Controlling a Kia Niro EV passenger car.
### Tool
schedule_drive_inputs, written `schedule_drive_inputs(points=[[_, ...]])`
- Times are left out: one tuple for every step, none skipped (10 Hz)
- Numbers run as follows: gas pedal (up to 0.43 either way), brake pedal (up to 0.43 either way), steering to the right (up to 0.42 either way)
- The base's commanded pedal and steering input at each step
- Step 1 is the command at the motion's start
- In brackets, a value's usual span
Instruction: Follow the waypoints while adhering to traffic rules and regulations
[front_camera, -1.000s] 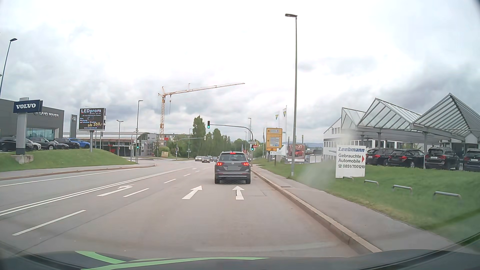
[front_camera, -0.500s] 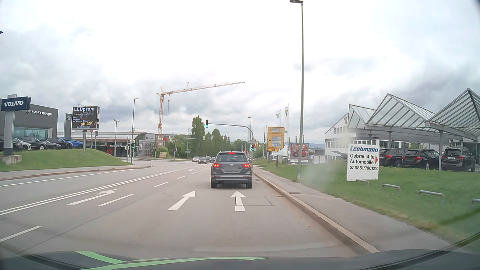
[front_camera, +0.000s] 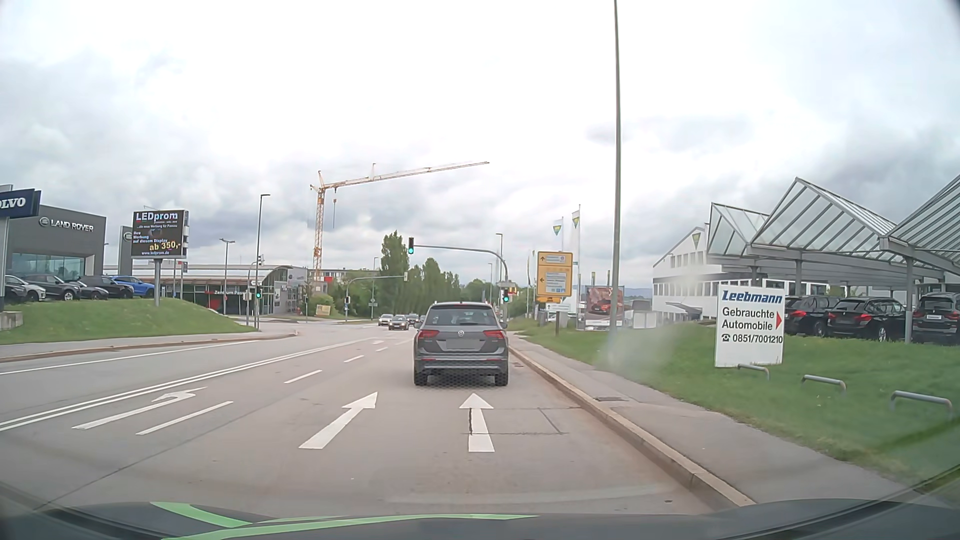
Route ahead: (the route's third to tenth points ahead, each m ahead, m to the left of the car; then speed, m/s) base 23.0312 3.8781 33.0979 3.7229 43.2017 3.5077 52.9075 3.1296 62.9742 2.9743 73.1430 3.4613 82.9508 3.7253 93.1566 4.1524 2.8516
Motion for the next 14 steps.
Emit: schedule_drive_inputs(points=[[0.000, 0.000, 0.007], [0.000, 0.000, 0.006], [0.000, 0.000, 0.006], [0.000, 0.000, 0.005], [0.000, 0.000, 0.006], [0.000, 0.000, 0.006], [0.000, 0.000, 0.007], [0.000, 0.000, 0.007], [0.000, 0.000, 0.007], [0.000, 0.000, 0.006], [0.000, 0.000, 0.006], [0.000, 0.000, 0.006], [0.000, 0.000, 0.006], [0.000, 0.000, 0.006]])
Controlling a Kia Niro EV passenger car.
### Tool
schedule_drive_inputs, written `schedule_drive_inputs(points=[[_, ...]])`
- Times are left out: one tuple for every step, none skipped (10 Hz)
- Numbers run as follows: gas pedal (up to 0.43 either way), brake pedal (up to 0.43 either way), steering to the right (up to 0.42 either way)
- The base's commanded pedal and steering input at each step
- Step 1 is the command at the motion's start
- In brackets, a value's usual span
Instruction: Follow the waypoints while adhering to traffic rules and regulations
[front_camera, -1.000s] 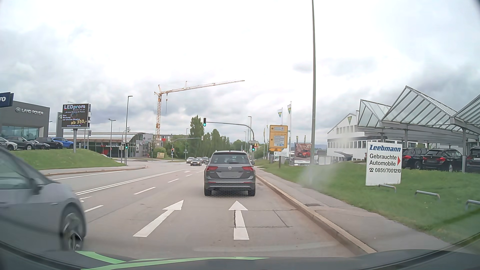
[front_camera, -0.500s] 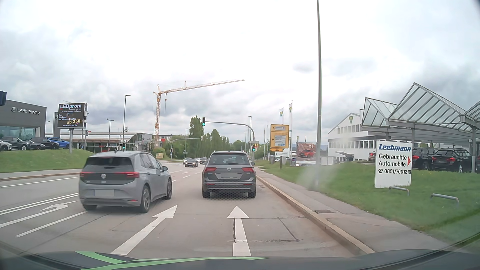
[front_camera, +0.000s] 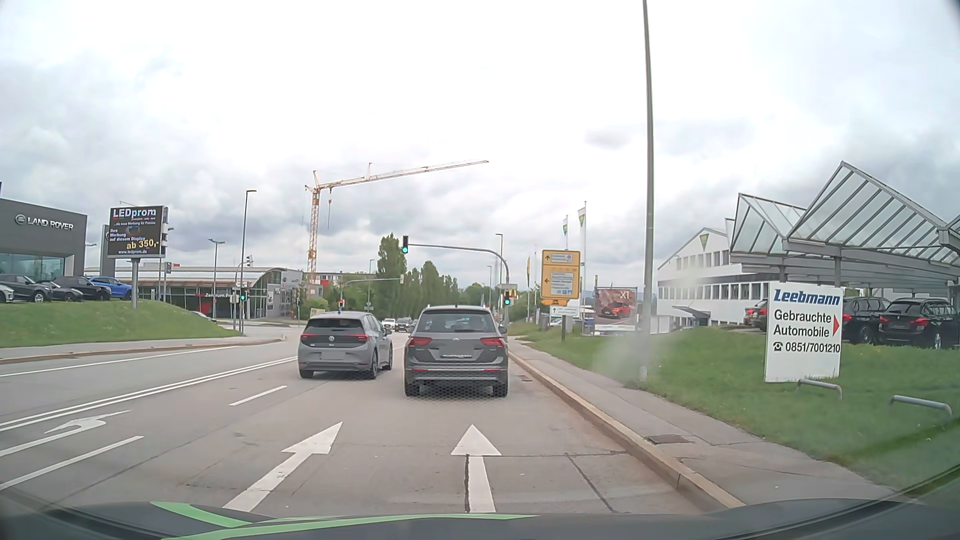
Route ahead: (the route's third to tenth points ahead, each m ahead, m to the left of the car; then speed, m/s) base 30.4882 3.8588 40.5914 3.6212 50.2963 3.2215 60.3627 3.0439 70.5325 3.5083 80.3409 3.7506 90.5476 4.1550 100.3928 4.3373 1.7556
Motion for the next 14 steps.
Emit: schedule_drive_inputs(points=[[0.000, 0.000, 0.006], [0.000, 0.000, 0.006], [0.000, 0.000, 0.004], [0.000, 0.000, 0.003], [0.000, 0.000, 0.003], [0.000, 0.000, 0.003], [0.000, 0.000, 0.003], [0.000, 0.000, 0.003], [0.000, 0.000, 0.002], [0.000, 0.000, 0.000], [0.000, 0.000, -0.001], [0.000, 0.000, -0.001], [0.000, 0.000, -0.001], [0.000, 0.000, -0.001]])
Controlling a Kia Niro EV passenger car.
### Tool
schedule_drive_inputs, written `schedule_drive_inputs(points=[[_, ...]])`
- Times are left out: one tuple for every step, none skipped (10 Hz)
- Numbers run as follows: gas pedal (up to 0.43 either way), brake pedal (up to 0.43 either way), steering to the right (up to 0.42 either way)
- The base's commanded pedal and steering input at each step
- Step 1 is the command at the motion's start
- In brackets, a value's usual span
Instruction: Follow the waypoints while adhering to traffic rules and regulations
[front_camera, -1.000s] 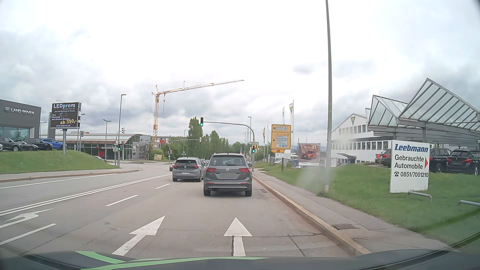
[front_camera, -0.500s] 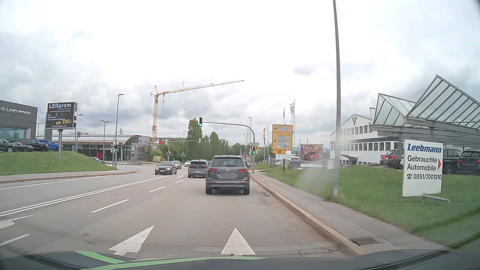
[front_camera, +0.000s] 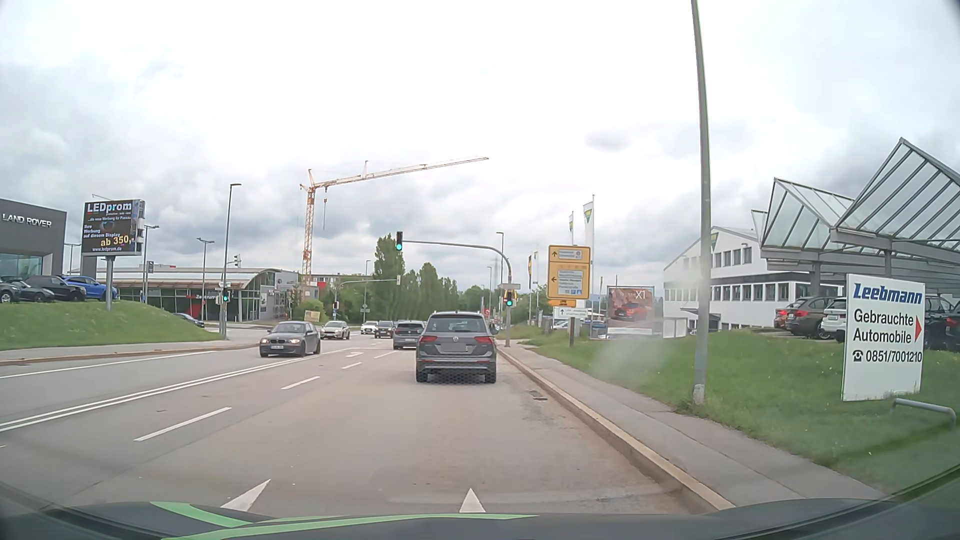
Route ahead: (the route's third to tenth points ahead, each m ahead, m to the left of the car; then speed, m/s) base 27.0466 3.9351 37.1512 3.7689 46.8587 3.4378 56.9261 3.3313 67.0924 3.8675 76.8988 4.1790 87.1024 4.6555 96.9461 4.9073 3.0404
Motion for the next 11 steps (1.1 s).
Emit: schedule_drive_inputs(points=[[0.000, 0.000, -0.002], [0.000, 0.000, -0.001], [0.000, 0.000, -0.002], [0.000, 0.000, -0.001], [0.000, 0.000, -0.002], [0.000, 0.000, -0.002], [0.000, 0.000, -0.002], [0.000, 0.000, -0.002], [0.000, 0.000, -0.002], [0.000, 0.000, -0.002], [0.000, 0.000, -0.002]])
